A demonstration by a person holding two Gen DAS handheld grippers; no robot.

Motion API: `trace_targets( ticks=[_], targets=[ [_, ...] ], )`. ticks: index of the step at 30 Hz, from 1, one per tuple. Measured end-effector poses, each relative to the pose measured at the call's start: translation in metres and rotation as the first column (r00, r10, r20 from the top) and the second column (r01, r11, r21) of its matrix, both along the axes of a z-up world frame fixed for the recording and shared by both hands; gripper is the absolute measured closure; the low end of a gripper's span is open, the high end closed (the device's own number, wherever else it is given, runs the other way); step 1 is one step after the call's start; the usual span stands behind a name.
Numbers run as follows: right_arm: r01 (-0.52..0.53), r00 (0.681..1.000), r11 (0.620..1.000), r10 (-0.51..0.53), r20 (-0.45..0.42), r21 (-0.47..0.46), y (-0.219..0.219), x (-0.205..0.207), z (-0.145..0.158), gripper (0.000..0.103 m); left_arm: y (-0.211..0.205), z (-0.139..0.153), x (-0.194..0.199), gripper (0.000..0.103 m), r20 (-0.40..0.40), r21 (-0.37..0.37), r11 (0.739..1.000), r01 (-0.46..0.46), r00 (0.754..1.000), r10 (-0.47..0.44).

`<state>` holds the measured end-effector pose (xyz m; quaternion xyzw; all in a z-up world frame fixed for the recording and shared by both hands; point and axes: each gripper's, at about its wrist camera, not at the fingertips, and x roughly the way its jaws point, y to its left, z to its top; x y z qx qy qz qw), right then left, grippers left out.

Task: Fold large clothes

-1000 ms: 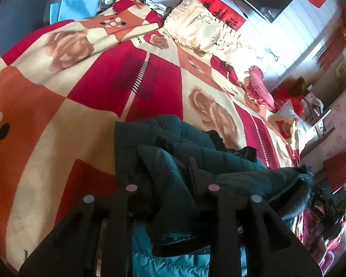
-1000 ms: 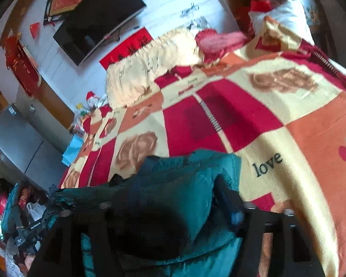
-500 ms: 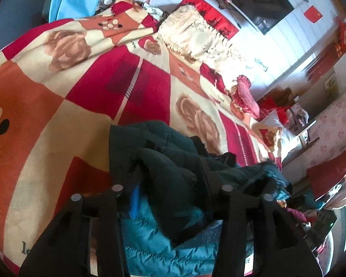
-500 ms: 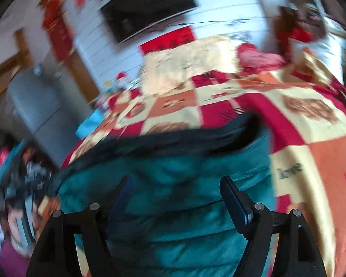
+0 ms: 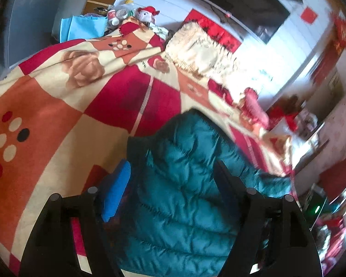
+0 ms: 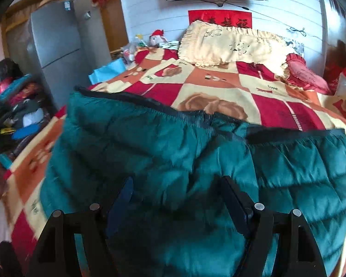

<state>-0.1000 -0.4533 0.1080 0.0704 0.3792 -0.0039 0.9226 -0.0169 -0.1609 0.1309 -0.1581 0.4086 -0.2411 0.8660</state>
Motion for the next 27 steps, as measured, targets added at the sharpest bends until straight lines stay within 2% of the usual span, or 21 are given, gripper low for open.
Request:
trace_targets(
  ticks=[5, 8, 16, 19, 21, 22, 24, 27],
  targets=[
    [0.049, 0.998, 0.999, -0.048, -0.029, 0.012, -0.01, 0.038, -0.017, 0.027, -0.021, -0.026, 0.006, 0.029, -0.019, 0.085, 0.996, 0.023, 1.0, -0.021],
    [0.076, 0.995, 0.997, -0.075, -0.073, 0.019, -0.017, 0.059, -0.033, 0.021, -0.029, -0.036, 0.006, 0.029, -0.028, 0.131, 0.991, 0.027, 0.999, -0.024],
    [0.111, 0.986, 0.994, -0.107, -0.128, 0.025, -0.031, 0.091, -0.05, 0.018, -0.05, -0.032, 0.0, 0.028, 0.005, 0.22, 0.975, 0.015, 1.0, -0.016],
    [0.125, 0.983, 0.99, -0.115, -0.147, 0.068, -0.034, 0.082, -0.037, 0.018, -0.058, -0.032, 0.006, 0.028, 0.001, 0.24, 0.971, 0.011, 1.0, -0.012],
    [0.126, 0.99, 0.975, -0.112, -0.084, 0.184, -0.045, 0.056, -0.014, 0.018, -0.057, -0.029, 0.008, 0.028, 0.002, 0.239, 0.971, 0.003, 1.0, -0.003],
    [0.126, 0.992, 0.969, -0.118, -0.051, 0.214, -0.05, 0.043, -0.004, 0.018, -0.054, -0.027, 0.008, 0.028, 0.015, 0.233, 0.972, -0.009, 1.0, 0.005],
    [0.148, 0.988, 0.967, -0.151, 0.0, 0.209, -0.067, 0.015, 0.016, 0.018, -0.046, -0.018, 0.002, 0.028, 0.055, 0.225, 0.974, -0.039, 0.998, 0.027],
    [0.167, 0.985, 0.972, -0.171, 0.011, 0.163, -0.091, -0.013, 0.027, 0.018, -0.036, -0.01, -0.006, 0.028, 0.118, 0.23, 0.97, -0.08, 0.992, 0.054]
  ],
)
